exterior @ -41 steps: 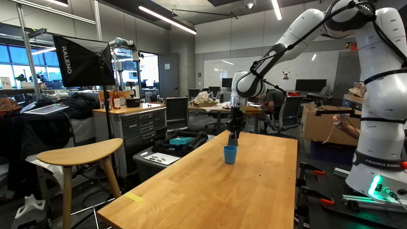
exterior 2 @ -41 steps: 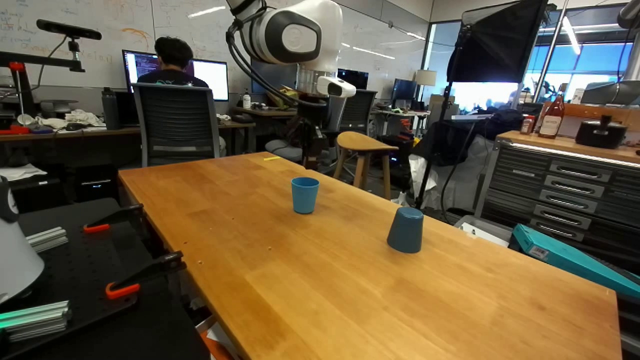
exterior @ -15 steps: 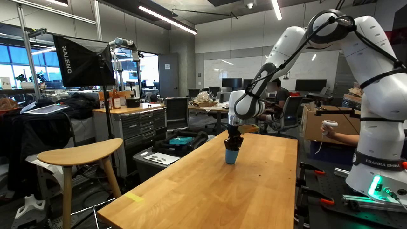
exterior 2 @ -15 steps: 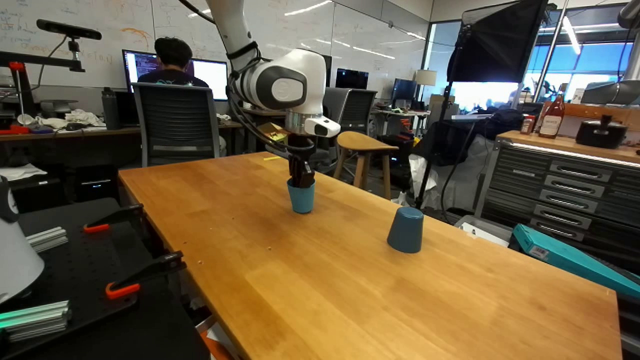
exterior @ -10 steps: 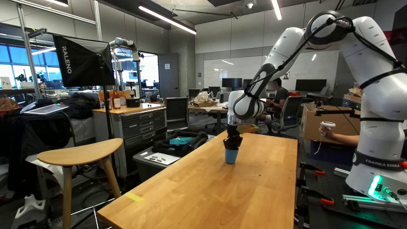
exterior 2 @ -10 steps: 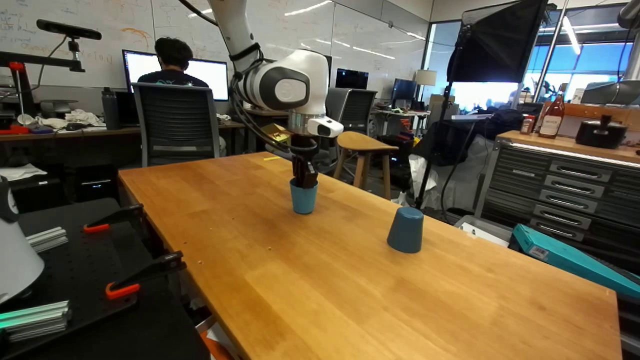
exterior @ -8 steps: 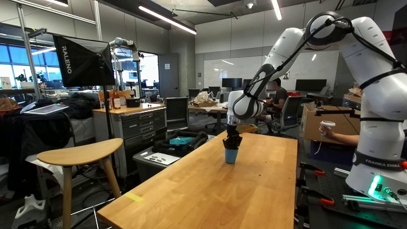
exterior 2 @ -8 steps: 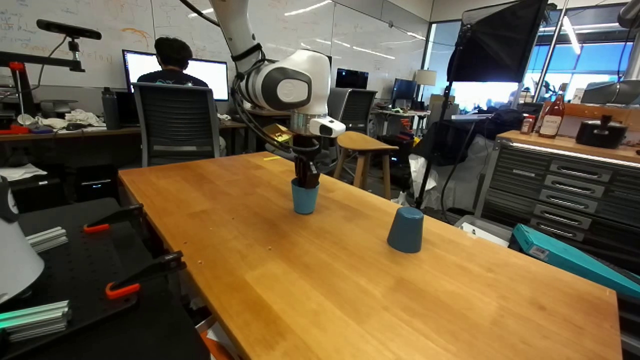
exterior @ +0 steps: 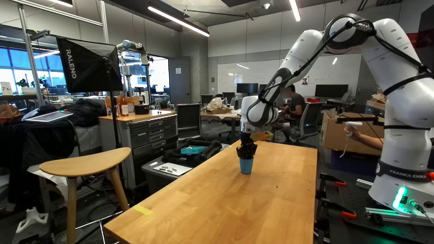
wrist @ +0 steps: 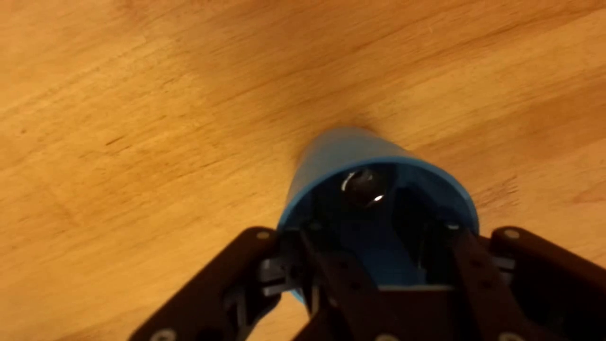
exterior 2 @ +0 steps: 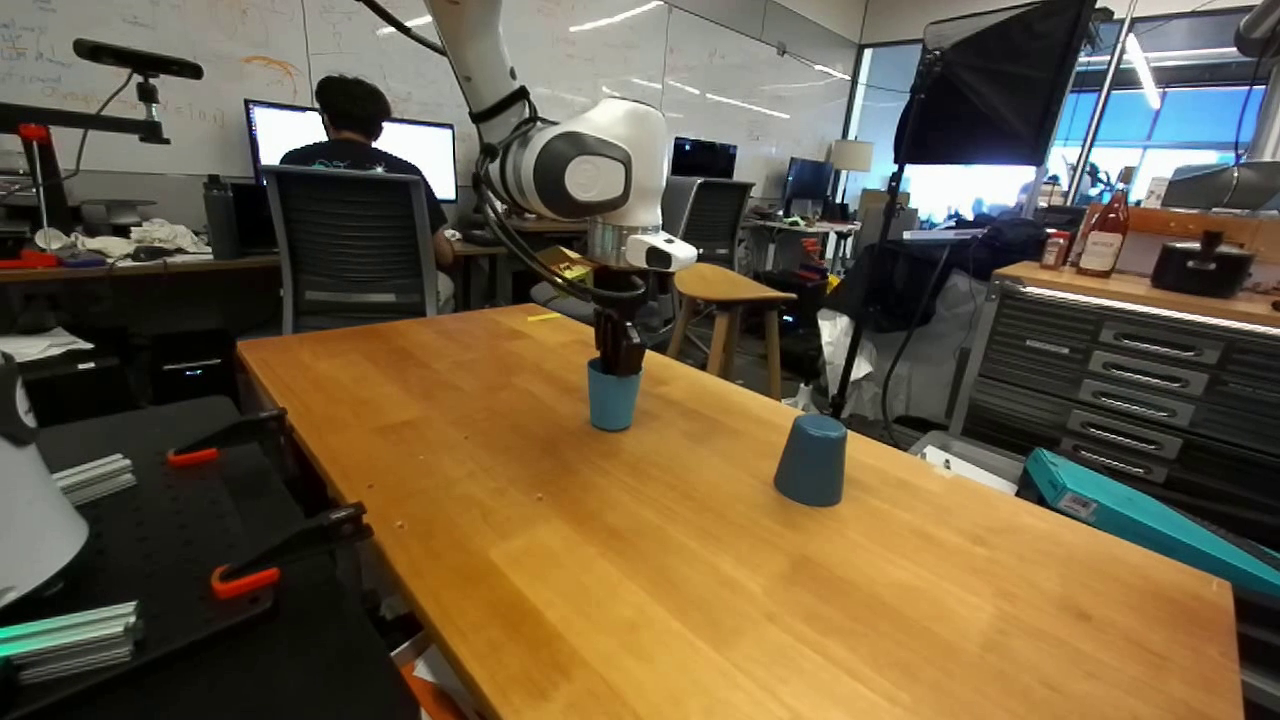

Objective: Place the silver object in the light blue cup

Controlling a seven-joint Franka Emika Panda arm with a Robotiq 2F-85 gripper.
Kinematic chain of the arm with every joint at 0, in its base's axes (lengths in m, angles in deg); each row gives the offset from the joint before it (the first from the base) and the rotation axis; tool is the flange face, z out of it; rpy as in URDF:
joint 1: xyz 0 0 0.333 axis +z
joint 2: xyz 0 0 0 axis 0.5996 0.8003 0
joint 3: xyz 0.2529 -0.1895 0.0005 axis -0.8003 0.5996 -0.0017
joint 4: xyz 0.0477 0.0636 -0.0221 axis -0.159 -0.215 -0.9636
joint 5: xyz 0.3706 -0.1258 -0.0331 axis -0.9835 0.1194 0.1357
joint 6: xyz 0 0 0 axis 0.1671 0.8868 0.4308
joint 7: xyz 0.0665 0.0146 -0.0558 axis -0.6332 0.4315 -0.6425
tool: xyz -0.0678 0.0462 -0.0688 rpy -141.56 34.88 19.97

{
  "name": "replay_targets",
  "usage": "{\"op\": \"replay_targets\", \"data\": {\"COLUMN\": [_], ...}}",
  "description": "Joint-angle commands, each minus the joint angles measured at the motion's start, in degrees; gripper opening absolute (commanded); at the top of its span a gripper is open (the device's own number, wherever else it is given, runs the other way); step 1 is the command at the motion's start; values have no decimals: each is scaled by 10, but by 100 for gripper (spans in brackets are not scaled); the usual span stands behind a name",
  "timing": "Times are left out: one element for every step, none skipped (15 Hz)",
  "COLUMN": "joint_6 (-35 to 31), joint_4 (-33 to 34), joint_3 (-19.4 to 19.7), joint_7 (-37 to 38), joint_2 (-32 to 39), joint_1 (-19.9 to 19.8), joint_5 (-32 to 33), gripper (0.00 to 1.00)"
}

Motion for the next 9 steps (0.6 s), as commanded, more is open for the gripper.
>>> {"op": "replay_targets", "data": {"joint_6": [44,51,61,68,77,85,93,103,113], "joint_4": [19,22,26,30,35,40,44,51,57], "joint_3": [6,4,2,0,-1,-1,-1,-1,-1], "joint_7": [4,4,2,1,0,0,-2,-4,-6], "joint_2": [-9,-13,-16,-19,-21,-23,-27,-31,-36], "joint_1": [8,7,6,4,2,2,0,-2,-4], "joint_5": [12,10,8,6,4,4,3,2,2], "gripper": [18,16,8,5,1,2,1,5,6]}}
